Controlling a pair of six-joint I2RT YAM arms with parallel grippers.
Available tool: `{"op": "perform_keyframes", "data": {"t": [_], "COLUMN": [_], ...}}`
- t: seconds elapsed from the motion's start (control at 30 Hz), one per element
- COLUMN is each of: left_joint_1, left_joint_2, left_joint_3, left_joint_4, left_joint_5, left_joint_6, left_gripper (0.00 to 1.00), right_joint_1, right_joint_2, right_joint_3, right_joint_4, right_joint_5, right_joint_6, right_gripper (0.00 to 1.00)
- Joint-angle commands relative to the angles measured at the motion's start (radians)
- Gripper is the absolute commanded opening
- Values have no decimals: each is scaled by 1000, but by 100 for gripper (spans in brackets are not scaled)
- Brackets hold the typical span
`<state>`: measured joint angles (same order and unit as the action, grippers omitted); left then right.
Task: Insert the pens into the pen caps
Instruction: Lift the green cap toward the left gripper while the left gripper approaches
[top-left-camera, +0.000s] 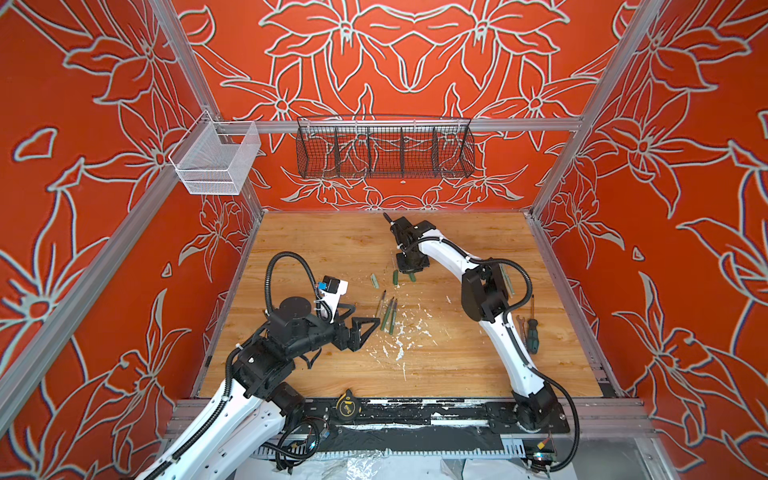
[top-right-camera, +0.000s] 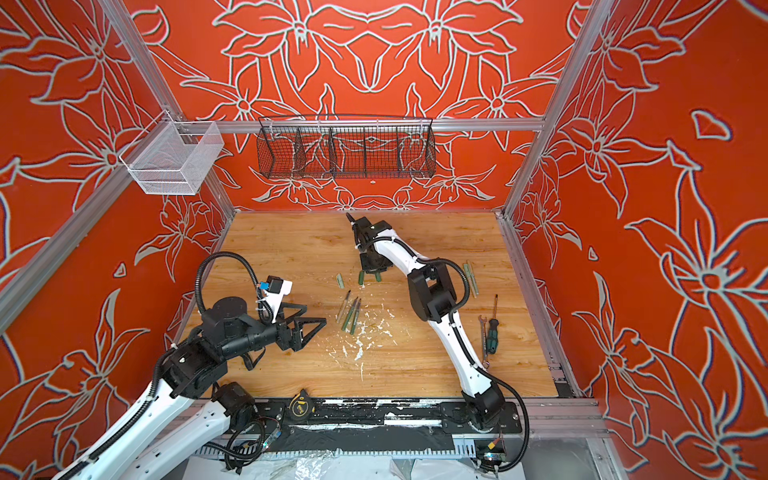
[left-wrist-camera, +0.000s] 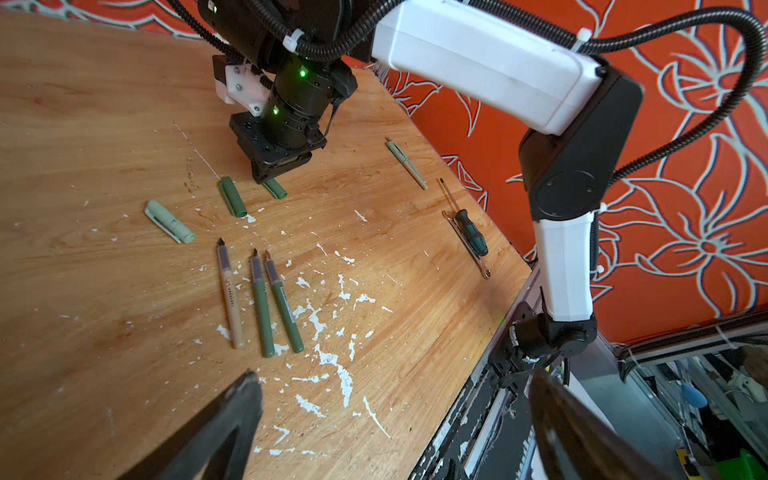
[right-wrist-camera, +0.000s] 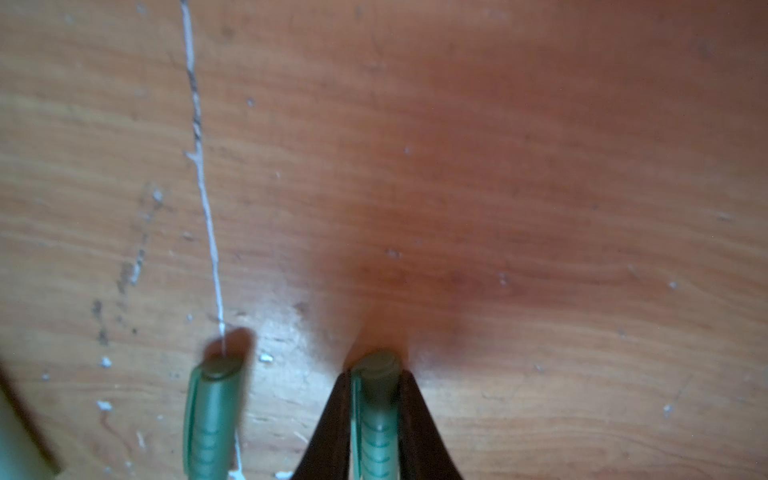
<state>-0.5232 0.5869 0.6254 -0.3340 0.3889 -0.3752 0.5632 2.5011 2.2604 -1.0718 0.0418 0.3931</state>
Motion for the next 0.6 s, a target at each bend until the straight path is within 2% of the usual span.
{"op": "perform_keyframes", "data": {"t": [0.0, 0.27, 0.57], "left_joint_1": [-7, -59, -123], "left_joint_2": [33, 163, 452], "left_joint_3": [-30, -107, -112], "left_joint_4": [126, 300, 589], "left_joint_5": [46, 31, 37], "left_joint_6": [-47, -54, -109], "left_gripper": [97, 97, 97], "right_joint_1": [9, 9, 10], "right_joint_2": [-87, -301, -513], "right_joint_3": [-87, -410, -693], "right_joint_4": [37, 217, 370], "right_joint_5": [-21, -85, -167], "right_joint_6": [7, 34, 61], "right_gripper": [19, 19, 19]}}
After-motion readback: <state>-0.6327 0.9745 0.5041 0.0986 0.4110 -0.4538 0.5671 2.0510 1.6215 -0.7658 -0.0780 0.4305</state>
